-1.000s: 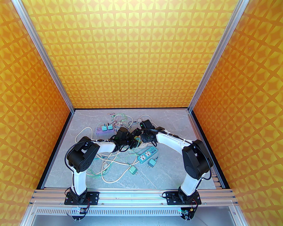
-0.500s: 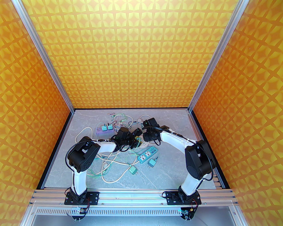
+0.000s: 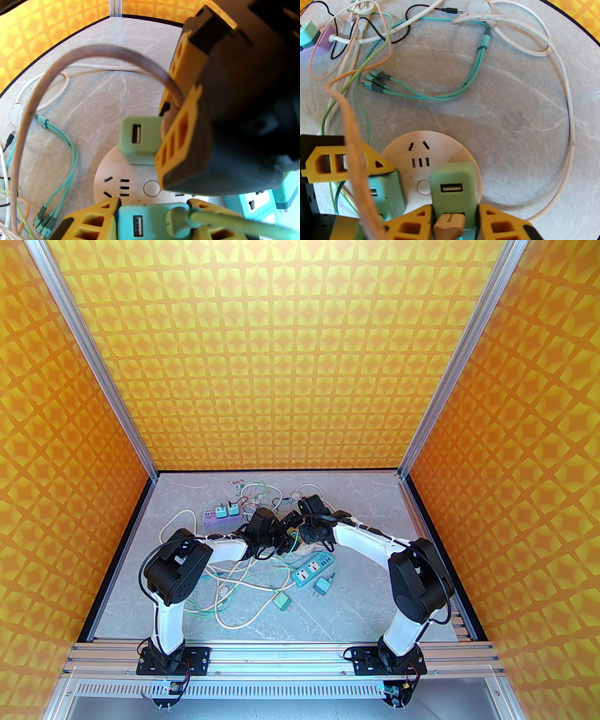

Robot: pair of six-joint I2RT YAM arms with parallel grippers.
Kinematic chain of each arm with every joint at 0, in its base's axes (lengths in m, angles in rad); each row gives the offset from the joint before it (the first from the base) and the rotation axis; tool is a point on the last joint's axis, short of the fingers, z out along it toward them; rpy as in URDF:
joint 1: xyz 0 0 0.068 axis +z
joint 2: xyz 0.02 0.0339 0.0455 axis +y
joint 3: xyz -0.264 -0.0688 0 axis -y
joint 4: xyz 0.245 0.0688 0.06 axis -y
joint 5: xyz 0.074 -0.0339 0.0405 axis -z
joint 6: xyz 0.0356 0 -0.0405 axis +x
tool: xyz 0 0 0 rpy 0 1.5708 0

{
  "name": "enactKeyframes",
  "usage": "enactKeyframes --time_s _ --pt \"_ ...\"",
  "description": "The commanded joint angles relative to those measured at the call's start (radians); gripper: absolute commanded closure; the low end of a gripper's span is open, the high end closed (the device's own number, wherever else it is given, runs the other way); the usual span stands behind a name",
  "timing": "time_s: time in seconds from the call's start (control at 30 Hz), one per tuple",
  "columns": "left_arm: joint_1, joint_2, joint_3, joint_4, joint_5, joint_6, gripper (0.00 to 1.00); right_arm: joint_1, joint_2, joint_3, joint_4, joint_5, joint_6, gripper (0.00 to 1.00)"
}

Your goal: Pull the plug off the socket

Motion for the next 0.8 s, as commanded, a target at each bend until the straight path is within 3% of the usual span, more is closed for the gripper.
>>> enactKeyframes --time_s 0.0,0.17,0.5,0.67,0.77 --pt "-0.011 0.073 -0.009 -0.137 -0.018 0.014 0.64 -0.057 -0.054 -0.012 0.103 -0.119 0.038 0.73" --pt "-0.012 0.086 0.005 -0.149 -0.016 0.014 0.64 -0.075 -0.031 0.005 0.090 -0.193 0.052 0.74" --pt "-0.011 0.105 0.031 -0.176 -0.008 0.015 0.65 0.083 0.025 0.059 0.082 -0.158 0.084 0.73" --pt "-0.011 0.114 0.042 -0.191 -0.006 0.014 0.65 0.080 0.010 0.047 0.075 -0.092 0.056 0.73" --pt "-0.011 0.115 0.040 -0.192 -0.006 0.014 0.65 0.020 -0.016 0.020 0.091 -0.102 0.059 0.74"
